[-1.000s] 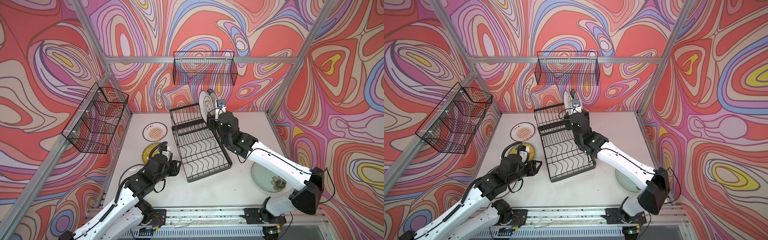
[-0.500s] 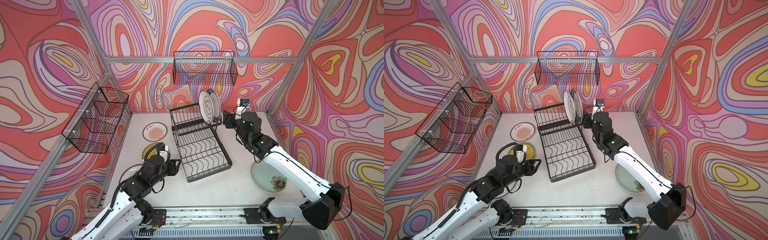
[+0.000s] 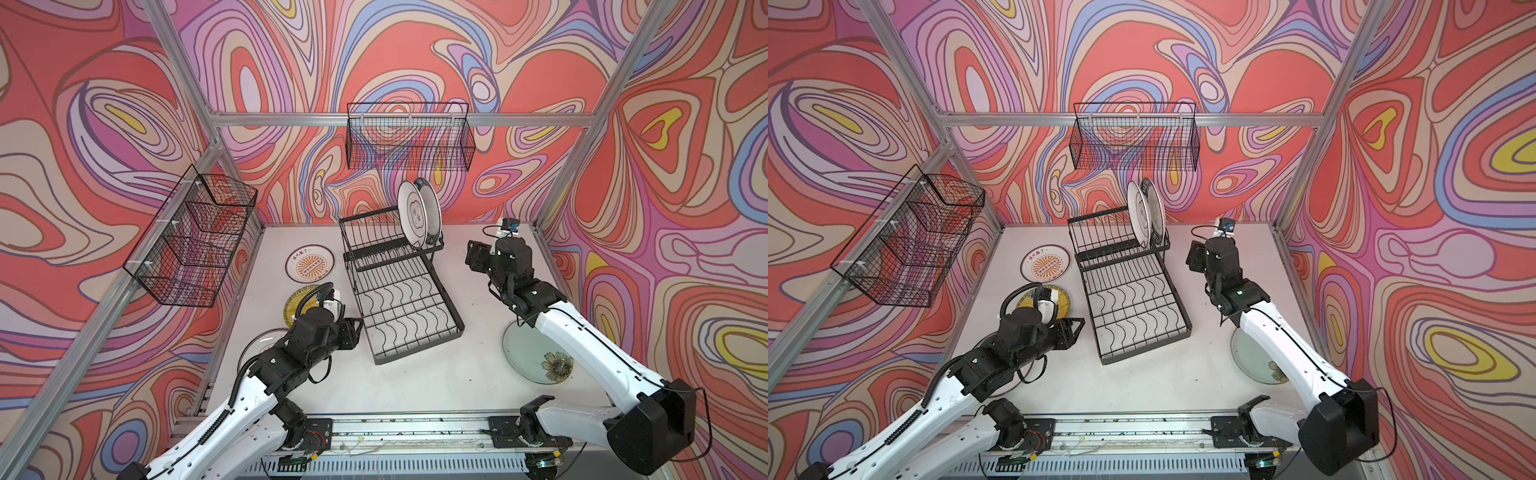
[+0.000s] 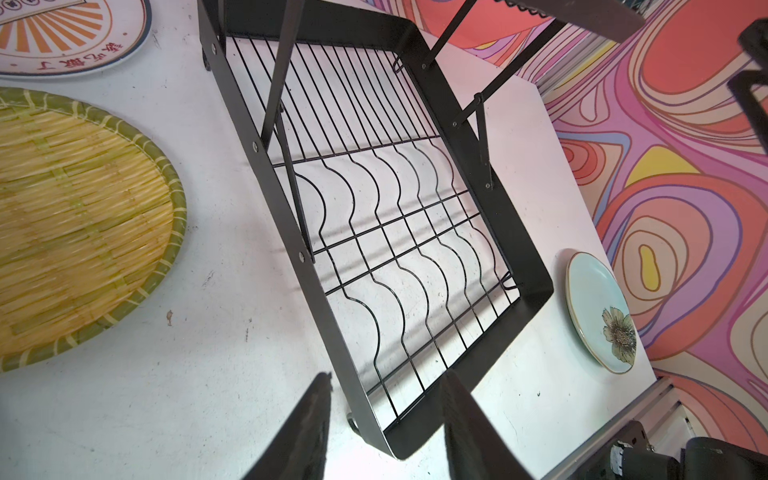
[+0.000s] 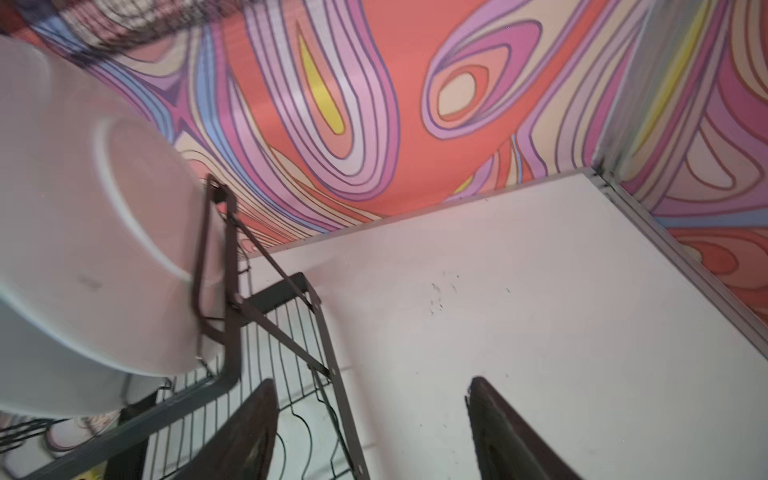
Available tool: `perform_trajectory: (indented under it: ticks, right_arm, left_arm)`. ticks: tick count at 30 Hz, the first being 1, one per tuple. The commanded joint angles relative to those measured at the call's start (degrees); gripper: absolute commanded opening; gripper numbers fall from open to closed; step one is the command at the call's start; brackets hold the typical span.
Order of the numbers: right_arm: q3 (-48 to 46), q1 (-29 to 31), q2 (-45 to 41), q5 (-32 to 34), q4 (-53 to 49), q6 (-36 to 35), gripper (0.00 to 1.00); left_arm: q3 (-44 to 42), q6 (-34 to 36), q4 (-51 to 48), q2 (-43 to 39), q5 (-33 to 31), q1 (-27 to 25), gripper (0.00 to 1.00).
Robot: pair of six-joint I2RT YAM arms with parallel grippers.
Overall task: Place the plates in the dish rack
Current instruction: 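Move the right gripper toward the pale-green flower plate on the table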
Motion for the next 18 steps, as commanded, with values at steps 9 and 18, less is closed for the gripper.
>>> perform_trajectory:
  ticks: [9,18]
  right_arm:
    - [-10.7,-14.3,-0.2,-9.2,-10.0,12.2,0.75]
    - [-18.3,-23.4,-0.9,-17.9,-10.5,15.5,0.75]
  left_arm:
    - [-1.2,1.5,1.6,0.0,-0.1,-0.2,0.46]
    - [-0.7,2.0,2.9,2.3,2.4,-0.2,0.47]
